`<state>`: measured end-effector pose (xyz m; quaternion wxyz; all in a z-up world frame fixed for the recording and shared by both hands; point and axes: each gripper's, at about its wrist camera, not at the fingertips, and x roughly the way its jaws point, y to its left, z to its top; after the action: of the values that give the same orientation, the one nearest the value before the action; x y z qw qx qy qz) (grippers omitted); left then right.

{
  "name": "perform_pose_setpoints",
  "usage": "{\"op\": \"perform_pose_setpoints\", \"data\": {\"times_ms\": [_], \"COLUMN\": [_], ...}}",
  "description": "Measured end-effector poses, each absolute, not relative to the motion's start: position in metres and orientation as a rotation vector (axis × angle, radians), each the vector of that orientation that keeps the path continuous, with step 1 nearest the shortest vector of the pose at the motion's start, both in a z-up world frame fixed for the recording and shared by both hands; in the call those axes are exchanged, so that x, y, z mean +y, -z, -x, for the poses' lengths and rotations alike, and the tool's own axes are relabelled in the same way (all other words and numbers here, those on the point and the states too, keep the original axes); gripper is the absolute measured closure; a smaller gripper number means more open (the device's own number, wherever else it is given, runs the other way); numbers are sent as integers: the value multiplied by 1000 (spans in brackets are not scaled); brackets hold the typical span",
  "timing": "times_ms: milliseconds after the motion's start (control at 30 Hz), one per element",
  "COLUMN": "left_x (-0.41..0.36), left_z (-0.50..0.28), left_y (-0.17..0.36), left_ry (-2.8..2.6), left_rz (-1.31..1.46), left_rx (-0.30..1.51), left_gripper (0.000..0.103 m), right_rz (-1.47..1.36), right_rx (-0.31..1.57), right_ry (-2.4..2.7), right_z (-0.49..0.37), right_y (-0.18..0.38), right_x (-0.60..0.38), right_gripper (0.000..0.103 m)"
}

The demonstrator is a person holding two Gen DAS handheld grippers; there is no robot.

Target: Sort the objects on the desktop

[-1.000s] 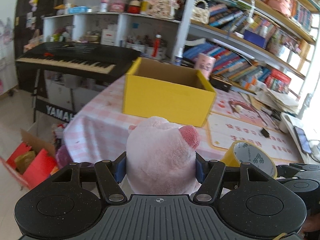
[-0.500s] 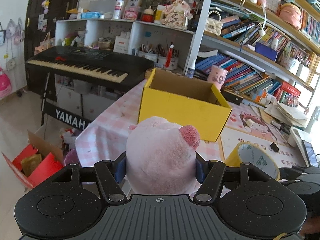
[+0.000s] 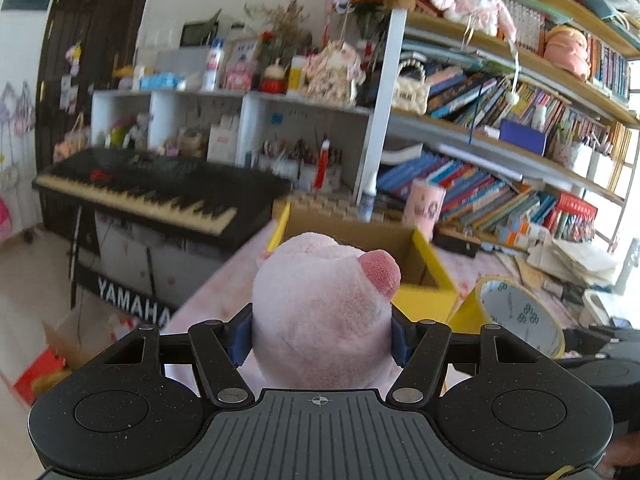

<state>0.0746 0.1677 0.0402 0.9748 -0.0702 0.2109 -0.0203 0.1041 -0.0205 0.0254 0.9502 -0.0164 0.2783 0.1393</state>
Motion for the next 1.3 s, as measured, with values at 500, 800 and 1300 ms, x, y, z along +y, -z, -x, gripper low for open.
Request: {"op": "perform_pose_setpoints", "data": {"times_ms": [500,800,1300], "left_x": [148,124,109], "left_z": [-214,-291,-329], "left_y": [-49,-13,35], "left_ry": [45,83,94], "left_rz": [61,28,-25], "left_rx": [464,621,851], "left_gripper": [38,38,36], "right_rz": [-15,-133,-65], "right_rx": [399,509,902], "right_ry": [-332,-379,-526], "right_z": [-260,-343,-443], "right_y": [-77,-73,-8], "right_x": [-35,-40,24], "right_gripper": [19,19,19]}}
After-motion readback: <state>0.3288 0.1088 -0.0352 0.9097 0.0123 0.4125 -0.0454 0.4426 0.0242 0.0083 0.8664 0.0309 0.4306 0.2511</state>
